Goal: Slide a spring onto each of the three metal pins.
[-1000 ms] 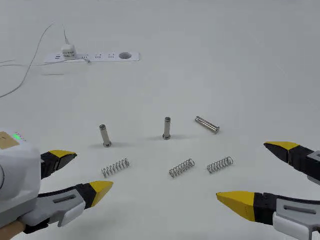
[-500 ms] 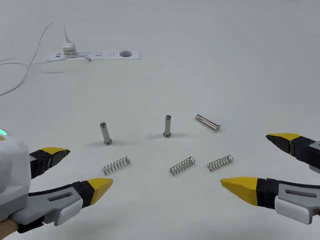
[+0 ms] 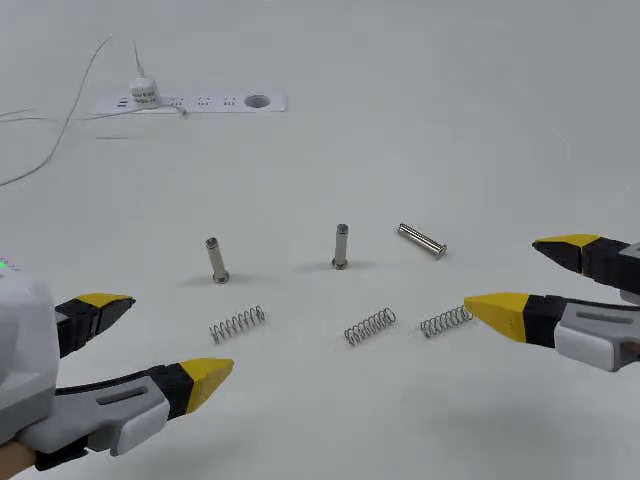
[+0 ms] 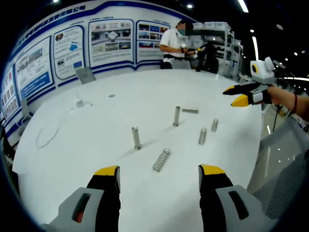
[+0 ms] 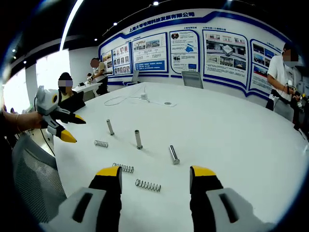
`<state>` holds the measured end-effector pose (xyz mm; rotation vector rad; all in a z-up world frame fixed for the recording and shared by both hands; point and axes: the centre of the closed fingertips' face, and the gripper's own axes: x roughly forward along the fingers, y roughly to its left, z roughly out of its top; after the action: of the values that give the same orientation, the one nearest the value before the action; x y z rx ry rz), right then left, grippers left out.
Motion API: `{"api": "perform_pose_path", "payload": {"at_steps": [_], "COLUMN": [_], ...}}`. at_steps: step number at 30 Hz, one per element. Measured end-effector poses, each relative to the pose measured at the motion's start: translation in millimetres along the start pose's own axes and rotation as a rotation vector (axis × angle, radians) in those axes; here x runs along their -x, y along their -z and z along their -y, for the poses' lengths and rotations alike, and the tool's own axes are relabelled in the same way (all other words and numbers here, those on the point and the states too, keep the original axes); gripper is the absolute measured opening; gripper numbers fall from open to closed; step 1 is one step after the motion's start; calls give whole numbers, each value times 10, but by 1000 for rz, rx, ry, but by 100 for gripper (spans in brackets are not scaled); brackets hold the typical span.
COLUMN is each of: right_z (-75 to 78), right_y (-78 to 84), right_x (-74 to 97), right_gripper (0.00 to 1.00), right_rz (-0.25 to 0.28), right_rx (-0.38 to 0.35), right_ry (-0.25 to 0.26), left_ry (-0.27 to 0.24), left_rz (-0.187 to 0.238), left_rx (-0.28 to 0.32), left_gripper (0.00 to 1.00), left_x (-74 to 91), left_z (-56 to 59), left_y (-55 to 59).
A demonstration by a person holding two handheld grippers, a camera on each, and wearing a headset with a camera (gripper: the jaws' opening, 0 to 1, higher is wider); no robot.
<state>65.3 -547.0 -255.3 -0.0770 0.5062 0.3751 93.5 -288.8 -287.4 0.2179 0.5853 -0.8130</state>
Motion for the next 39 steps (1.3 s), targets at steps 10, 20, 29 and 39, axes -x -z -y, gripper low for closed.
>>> {"api": "perform_pose_path", "payload": {"at_steps": [10,20,29,39], "right_z": [143,236,298,324], "right_y": [-30,-85,-85,20], "right_x": [-167,-374,-612,-880], "right_gripper": [50,42,35,30], "right_rz": [-30,-57,-94,-158], "right_rx": [13,29,46,70], "right_ry": [-4,-19,-44,-66], "left_ry": [-7,-12,-14,-11], "left_rz": [8,2,-2,-9], "left_rx": [32,39,43,51], "left_gripper": [72,74,75,76], "left_x": [25,21,27,22], "left_z": [14,24,35,78], "left_y": [13,28,42,79]}}
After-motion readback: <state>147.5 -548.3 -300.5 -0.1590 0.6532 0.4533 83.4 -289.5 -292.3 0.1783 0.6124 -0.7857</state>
